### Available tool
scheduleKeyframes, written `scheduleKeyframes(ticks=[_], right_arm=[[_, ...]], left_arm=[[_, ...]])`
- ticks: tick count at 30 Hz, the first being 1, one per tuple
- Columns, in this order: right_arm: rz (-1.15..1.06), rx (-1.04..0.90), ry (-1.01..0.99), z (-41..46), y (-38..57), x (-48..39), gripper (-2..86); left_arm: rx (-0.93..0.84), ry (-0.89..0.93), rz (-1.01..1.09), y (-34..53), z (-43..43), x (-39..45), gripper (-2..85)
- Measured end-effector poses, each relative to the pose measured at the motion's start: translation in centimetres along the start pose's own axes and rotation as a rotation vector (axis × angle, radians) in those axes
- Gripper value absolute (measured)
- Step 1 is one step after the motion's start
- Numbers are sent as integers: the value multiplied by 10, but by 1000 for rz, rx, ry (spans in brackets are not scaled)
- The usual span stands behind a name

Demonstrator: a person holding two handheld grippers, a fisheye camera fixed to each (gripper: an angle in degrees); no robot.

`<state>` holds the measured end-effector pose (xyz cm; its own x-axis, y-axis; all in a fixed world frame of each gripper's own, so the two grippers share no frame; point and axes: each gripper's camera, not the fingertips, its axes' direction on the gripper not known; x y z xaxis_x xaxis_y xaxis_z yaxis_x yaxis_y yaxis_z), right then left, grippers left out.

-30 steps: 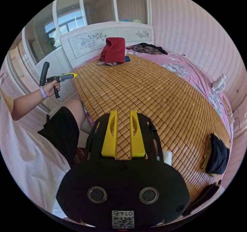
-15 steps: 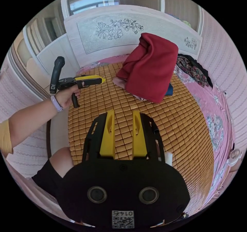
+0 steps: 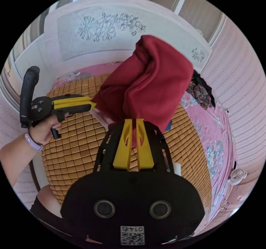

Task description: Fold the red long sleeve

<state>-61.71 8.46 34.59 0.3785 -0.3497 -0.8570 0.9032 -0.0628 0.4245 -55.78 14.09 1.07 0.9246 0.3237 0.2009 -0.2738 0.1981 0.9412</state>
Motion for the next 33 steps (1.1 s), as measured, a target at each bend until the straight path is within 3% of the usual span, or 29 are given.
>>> scheduleKeyframes(ticks=[2,8,12,18,21,30,33], right_arm=[[53,80,15,-37,14,37,16],[304,255,-185,-183,124,159,13],[388,195,-278,-233,262,156,22],[646,-201,-178,-199,488,87,71],[762,-184,-159,-215,554,57,106],[891,-153,-61,-210,603,68,139],[893,-271,-117,-184,603,76,118]], left_arm=[[46,22,27,-8,-29,2,-3],[170,38,196,-11,-136,39,-7],[129,194,292,75,-202,71,-5],[-254,424,104,246,-185,116,-4],[-279,424,96,274,-191,138,-3],[-323,328,106,273,-209,153,4],[-335,308,91,278,-211,153,19]])
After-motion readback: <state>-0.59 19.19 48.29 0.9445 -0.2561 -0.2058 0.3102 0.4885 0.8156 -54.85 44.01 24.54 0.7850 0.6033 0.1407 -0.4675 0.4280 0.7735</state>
